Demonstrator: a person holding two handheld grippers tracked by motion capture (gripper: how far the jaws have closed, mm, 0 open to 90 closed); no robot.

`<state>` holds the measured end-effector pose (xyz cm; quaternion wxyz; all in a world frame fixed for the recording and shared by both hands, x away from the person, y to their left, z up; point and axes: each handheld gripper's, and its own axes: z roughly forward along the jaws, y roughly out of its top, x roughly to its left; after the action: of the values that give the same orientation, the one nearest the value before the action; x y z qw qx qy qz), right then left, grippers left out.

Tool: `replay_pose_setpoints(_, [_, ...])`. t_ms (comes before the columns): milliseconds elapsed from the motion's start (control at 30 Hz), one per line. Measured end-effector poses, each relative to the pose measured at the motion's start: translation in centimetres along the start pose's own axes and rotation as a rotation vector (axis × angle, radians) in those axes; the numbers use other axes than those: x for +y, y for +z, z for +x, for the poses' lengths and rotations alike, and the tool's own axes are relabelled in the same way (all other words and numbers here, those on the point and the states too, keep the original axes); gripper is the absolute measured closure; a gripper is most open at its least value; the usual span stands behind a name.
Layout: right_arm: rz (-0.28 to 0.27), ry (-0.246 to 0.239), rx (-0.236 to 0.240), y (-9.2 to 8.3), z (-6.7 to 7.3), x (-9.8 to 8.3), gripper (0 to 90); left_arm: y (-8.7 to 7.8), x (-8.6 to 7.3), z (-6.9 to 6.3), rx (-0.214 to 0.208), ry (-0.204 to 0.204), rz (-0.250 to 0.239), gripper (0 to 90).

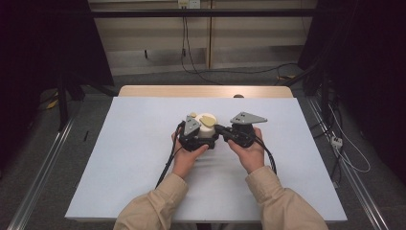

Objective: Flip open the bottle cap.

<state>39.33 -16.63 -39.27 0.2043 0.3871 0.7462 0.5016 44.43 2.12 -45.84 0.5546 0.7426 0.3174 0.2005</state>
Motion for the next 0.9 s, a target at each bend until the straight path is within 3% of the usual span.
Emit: replay_pose_setpoints(900, [0.007, -0.01, -0.002, 0.04, -0.05, 0.82, 90.0, 0.02, 0.01, -0.01, 0.004, 0.007, 0.003, 5.2])
